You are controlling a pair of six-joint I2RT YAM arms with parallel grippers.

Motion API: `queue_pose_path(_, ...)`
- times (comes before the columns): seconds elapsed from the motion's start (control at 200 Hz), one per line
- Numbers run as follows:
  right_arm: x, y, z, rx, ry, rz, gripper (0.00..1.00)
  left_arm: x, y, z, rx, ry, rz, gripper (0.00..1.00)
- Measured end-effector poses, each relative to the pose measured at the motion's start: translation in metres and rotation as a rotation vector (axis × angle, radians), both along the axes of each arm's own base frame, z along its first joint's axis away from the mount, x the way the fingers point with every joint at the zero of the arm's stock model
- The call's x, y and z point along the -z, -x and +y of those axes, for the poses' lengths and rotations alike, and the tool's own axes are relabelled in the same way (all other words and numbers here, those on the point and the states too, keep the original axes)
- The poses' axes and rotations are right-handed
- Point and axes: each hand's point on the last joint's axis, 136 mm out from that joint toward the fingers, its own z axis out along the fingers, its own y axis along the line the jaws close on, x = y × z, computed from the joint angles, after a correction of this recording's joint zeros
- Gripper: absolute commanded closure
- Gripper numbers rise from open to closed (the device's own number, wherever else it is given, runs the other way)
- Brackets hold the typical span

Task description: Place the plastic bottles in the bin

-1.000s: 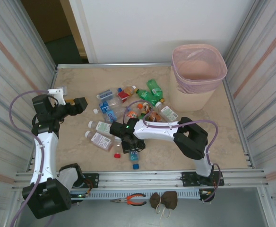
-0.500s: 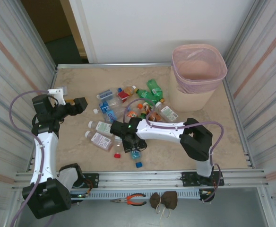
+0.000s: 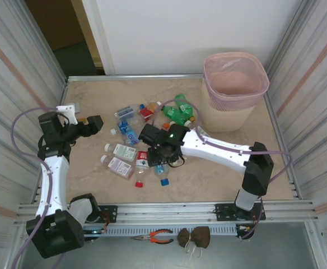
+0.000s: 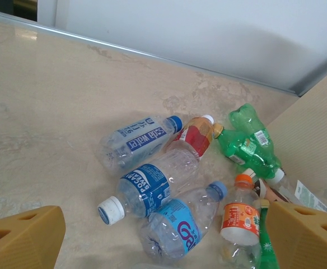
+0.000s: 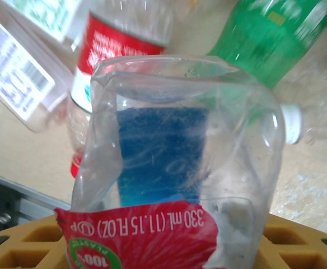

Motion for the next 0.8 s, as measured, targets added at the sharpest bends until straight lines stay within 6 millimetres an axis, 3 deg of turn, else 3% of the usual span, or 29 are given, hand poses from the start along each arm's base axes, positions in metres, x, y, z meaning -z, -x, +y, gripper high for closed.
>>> queue_pose_path(0.215, -0.046, -0.045, -0.019, 0.033, -0.069, -0.122, 0.49, 0.006, -0.003, 0.01, -0.029, 0.007, 0.02, 0.07)
queue_pose_path(0.476, -0.096, -0.1, -0.057, 0.086, -0.125, -0.262, 0.5, 0.006, -0.003, 0.012, -0.033, 0.009, 0.02, 0.07)
queue_pose_path(0.801, -0.153, -0.143, -0.095, 0.102, -0.156, -0.435, 0.51, 0.008, -0.004, 0.012, -0.03, 0.014, 0.025, 0.07)
